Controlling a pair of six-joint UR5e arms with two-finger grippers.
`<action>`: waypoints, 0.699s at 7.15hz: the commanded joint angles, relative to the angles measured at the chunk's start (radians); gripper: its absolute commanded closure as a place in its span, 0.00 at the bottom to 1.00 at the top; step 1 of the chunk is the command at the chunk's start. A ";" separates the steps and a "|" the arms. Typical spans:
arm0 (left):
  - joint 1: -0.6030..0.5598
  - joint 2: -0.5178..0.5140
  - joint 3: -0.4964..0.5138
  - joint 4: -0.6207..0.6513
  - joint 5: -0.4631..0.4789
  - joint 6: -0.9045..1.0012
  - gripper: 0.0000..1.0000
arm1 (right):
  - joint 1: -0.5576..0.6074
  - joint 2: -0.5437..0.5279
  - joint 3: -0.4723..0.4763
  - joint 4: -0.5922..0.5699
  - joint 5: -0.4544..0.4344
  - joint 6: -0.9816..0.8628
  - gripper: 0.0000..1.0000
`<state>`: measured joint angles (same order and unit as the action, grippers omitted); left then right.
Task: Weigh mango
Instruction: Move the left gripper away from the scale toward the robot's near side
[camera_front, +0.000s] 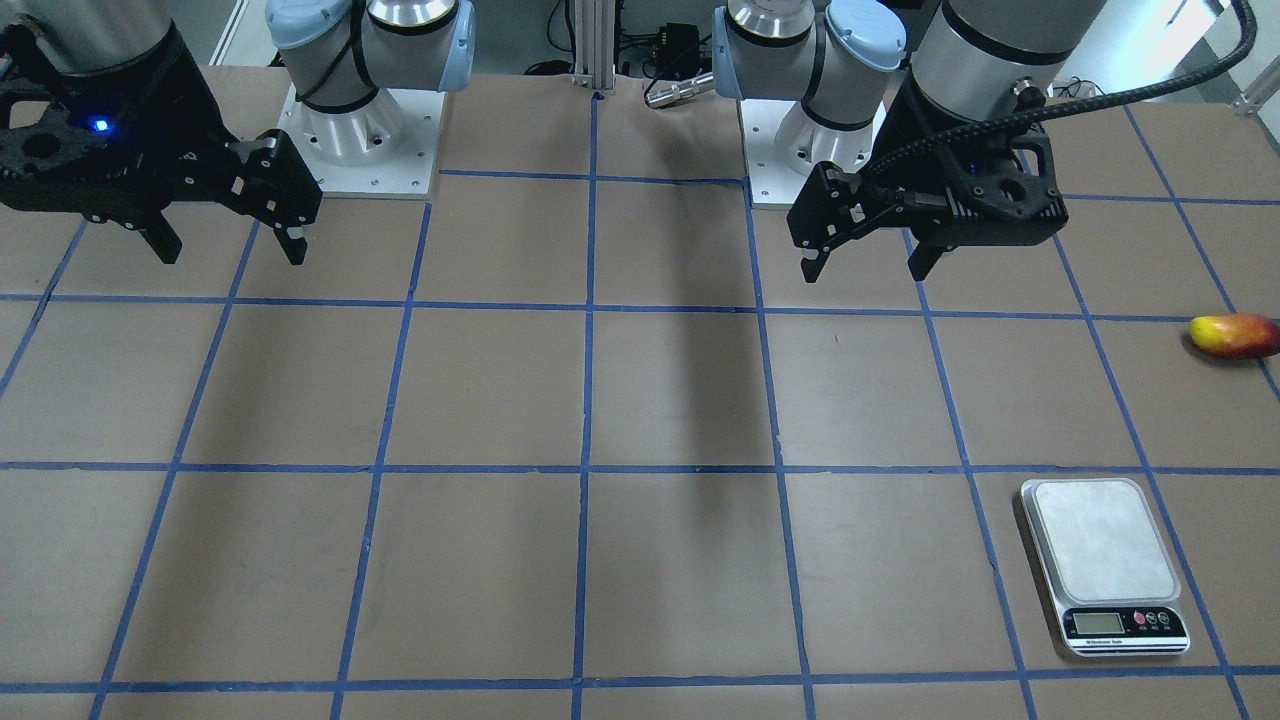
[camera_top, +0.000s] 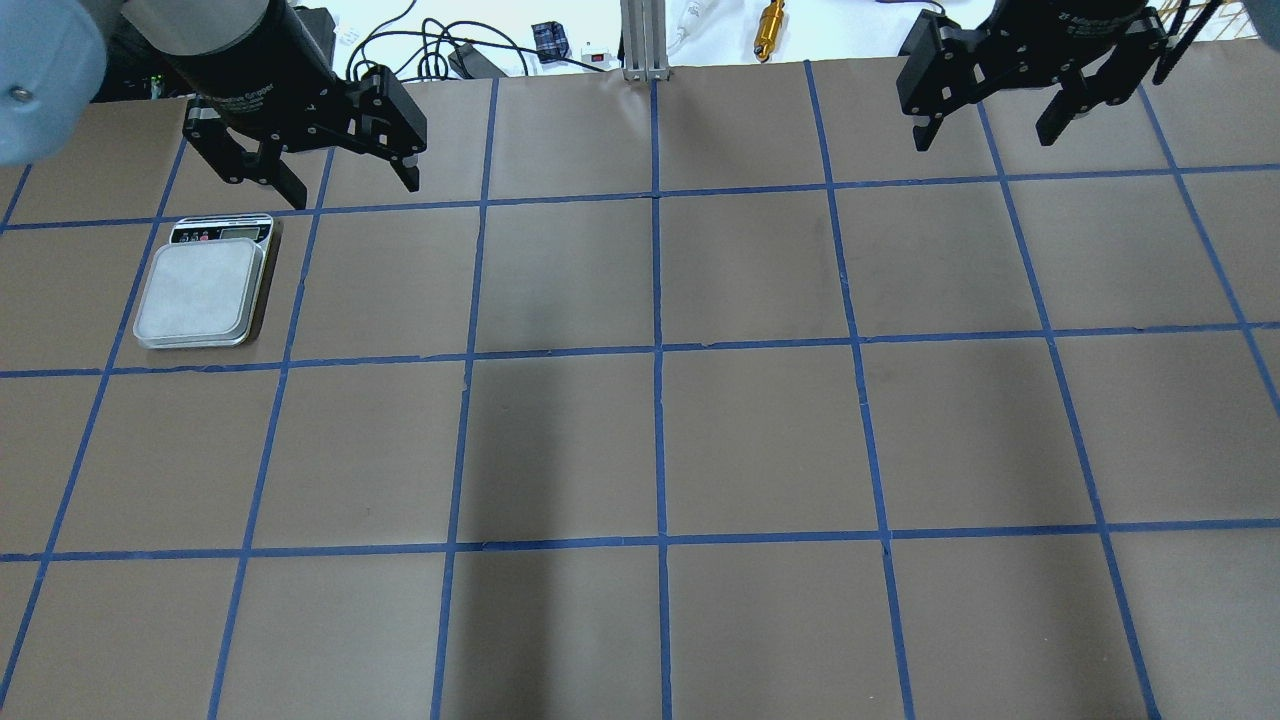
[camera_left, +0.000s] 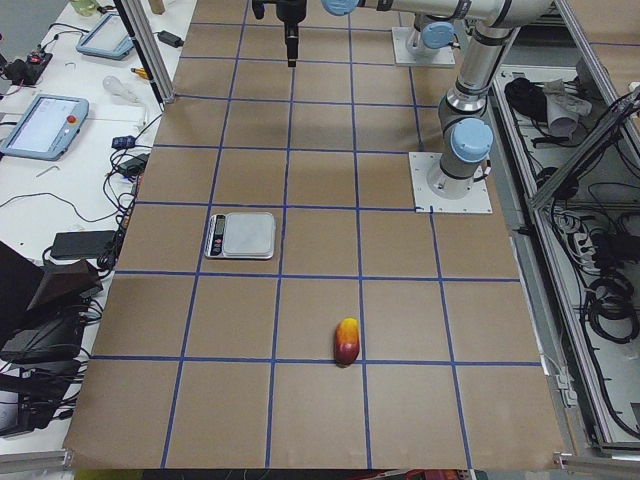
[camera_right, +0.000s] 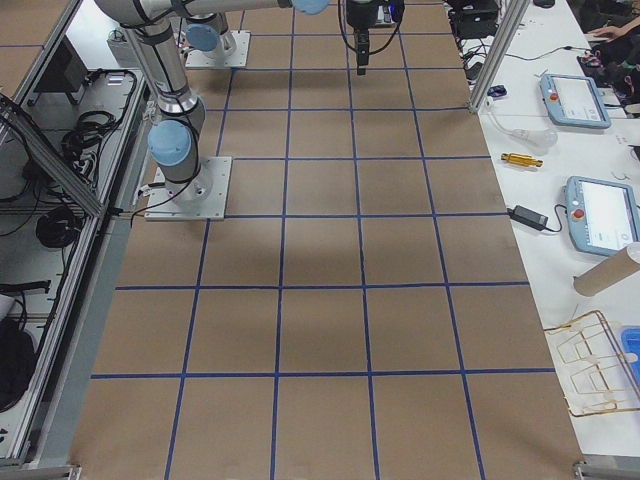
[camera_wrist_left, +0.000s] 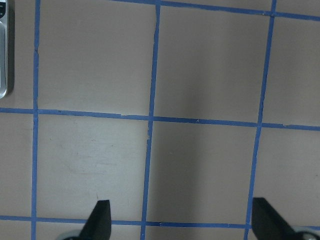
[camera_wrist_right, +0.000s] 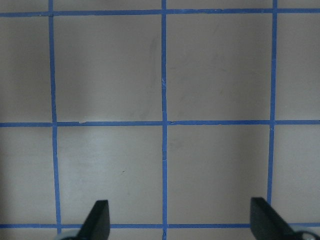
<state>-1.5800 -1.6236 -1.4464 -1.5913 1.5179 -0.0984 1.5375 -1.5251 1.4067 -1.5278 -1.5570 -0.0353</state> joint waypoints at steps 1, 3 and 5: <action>0.002 0.002 0.000 -0.006 -0.001 0.015 0.00 | 0.001 0.000 0.000 0.000 0.000 0.000 0.00; 0.000 0.005 -0.006 -0.030 0.010 0.031 0.00 | 0.001 -0.001 0.000 0.000 0.000 0.000 0.00; 0.005 0.017 -0.012 -0.042 0.016 0.057 0.00 | 0.000 -0.001 0.000 0.000 0.000 0.000 0.00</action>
<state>-1.5779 -1.6120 -1.4553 -1.6251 1.5311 -0.0514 1.5383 -1.5257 1.4067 -1.5279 -1.5570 -0.0353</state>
